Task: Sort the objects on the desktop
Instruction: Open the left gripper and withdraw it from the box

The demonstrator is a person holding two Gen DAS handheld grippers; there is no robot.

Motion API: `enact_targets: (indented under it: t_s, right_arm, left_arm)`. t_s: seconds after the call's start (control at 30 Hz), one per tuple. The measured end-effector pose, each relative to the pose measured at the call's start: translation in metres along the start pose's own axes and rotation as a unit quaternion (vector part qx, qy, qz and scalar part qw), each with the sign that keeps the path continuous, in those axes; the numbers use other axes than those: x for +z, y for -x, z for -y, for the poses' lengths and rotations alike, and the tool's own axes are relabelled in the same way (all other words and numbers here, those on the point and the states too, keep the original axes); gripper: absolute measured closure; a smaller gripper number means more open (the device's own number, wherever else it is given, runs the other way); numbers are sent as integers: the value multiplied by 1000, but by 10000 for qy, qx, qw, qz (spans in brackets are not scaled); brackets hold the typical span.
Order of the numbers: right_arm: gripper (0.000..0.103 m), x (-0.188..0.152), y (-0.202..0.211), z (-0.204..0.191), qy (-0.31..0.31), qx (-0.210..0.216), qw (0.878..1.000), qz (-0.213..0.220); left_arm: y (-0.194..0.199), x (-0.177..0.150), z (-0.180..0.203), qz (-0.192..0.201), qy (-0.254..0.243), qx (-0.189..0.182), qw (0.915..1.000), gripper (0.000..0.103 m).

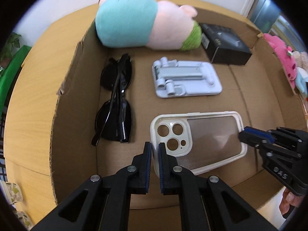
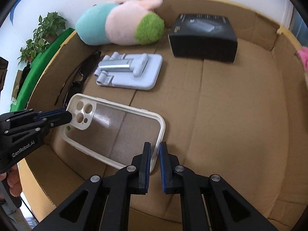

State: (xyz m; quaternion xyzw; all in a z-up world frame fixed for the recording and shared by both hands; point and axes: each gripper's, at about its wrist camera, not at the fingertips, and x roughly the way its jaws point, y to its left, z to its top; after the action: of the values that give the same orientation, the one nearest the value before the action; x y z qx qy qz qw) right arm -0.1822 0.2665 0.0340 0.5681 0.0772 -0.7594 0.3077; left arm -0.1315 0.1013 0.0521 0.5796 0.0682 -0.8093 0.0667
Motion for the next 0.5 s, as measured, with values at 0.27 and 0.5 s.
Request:
enact_targets:
  t_s: [0.27,0.5]
  right_arm:
    - [24,-20,75,-7,296,-49,9912,1288]
    - [0,-96,138,7,510,-842,9529,2867]
  left_arm:
    - [64,-29,3,1369,-19,-262,9902,91]
    - [122,-101,28,3687,151,303,9289,17]
